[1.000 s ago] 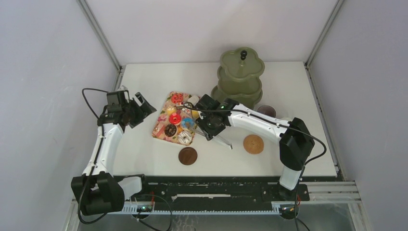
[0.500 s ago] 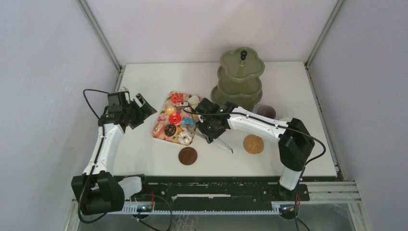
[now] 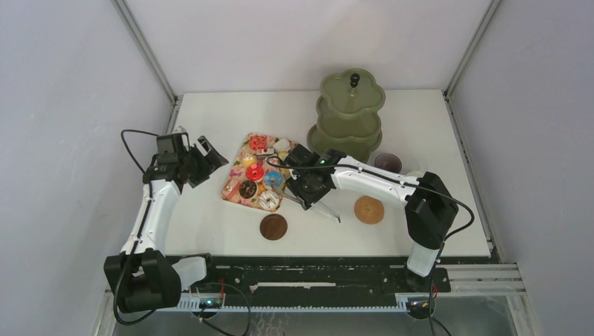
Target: Serve the afternoon tea
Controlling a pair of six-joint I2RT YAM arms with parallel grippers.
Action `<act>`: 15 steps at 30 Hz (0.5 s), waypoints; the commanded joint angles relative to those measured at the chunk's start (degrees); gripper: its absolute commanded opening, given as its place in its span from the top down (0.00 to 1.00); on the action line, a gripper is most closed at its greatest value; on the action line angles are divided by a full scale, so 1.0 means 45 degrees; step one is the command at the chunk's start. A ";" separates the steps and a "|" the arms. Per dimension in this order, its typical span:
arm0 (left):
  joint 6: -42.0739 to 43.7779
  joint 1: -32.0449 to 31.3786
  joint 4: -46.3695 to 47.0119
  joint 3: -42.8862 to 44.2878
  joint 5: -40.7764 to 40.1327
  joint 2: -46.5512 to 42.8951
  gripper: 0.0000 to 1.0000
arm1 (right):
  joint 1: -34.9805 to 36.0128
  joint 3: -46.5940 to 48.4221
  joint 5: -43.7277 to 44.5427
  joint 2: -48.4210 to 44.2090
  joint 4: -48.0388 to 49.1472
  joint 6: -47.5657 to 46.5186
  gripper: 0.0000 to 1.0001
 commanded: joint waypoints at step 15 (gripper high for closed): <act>0.0116 0.0061 0.0405 -0.0245 0.0243 -0.0014 0.13 | 0.0329 0.1365 0.0496 0.0430 0.0593 -0.0771 0.44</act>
